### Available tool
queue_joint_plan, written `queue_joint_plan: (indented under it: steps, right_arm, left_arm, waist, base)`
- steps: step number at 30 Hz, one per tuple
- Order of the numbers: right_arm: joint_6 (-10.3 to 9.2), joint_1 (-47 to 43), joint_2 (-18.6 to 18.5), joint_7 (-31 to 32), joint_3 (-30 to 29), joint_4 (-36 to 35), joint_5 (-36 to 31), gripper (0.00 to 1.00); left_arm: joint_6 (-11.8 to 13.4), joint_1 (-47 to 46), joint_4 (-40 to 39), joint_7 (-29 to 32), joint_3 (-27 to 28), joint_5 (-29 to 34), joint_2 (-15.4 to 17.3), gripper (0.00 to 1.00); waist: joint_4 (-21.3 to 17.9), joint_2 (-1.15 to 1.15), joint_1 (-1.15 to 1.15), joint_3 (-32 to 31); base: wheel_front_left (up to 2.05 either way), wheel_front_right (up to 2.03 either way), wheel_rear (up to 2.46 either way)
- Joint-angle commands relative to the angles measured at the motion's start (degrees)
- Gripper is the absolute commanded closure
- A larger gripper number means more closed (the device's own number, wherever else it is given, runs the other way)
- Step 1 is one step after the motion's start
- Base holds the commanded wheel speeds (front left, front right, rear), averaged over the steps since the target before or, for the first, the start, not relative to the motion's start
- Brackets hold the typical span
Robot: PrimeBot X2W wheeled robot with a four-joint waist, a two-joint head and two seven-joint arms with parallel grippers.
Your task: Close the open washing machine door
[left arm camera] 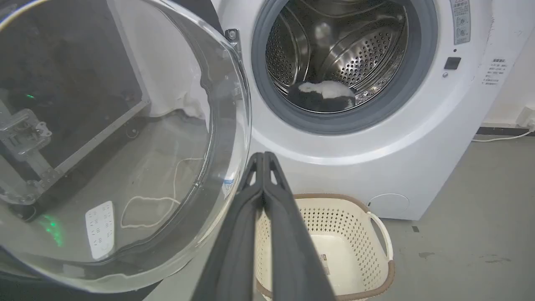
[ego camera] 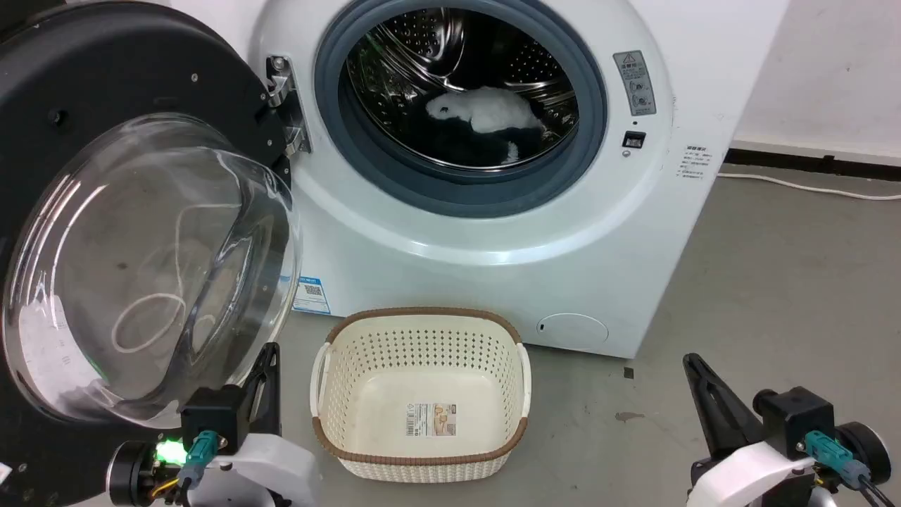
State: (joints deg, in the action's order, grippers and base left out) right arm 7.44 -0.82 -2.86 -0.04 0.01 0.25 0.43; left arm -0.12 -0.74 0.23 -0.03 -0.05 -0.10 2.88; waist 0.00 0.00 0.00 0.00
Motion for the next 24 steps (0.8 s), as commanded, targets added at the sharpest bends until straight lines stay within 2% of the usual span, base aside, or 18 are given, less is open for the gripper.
queue_joint_plan:
  steps: [1, 24]
  right_arm:
    - [0.05, 0.8, 0.0, 0.0, 0.0, -0.2, -0.4, 1.0]
    - [0.05, 0.8, 0.0, 0.0, 0.0, -0.2, -0.4, 1.0]
  left_arm:
    - [0.1, 0.7, -0.2, 0.0, 0.0, 0.1, 0.0, 1.0]
    - [0.1, 0.7, -0.2, 0.0, 0.0, 0.1, 0.0, 1.0]
  waist:
    - [0.0, 0.0, 0.0, 0.0]
    - [0.0, 0.0, 0.0, 0.0]
  base:
    - [0.0, 0.0, 0.0]
    - [0.0, 0.0, 0.0]
